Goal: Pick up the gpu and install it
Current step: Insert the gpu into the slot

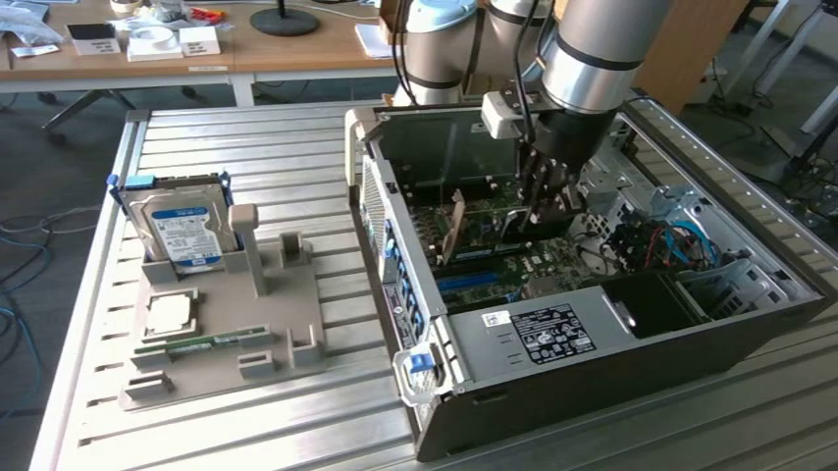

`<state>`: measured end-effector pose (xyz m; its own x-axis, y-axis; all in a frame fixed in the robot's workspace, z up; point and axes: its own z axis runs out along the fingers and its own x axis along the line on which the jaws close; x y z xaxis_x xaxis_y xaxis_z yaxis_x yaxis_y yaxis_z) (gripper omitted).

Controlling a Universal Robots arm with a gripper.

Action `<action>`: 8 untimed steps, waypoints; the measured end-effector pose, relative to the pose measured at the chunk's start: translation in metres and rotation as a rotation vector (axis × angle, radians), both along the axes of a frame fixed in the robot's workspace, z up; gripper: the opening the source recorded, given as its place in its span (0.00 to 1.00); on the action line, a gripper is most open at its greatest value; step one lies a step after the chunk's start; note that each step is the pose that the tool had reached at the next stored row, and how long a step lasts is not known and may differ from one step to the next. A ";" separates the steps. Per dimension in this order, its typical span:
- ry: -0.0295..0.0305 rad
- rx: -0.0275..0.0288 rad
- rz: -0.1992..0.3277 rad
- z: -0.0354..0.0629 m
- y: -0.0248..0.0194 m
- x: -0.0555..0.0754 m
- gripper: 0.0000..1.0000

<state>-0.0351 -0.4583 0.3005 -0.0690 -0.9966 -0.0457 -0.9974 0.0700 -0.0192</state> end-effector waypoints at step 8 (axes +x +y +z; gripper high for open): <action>-0.0042 -0.0002 0.000 -0.0027 0.0000 0.000 0.27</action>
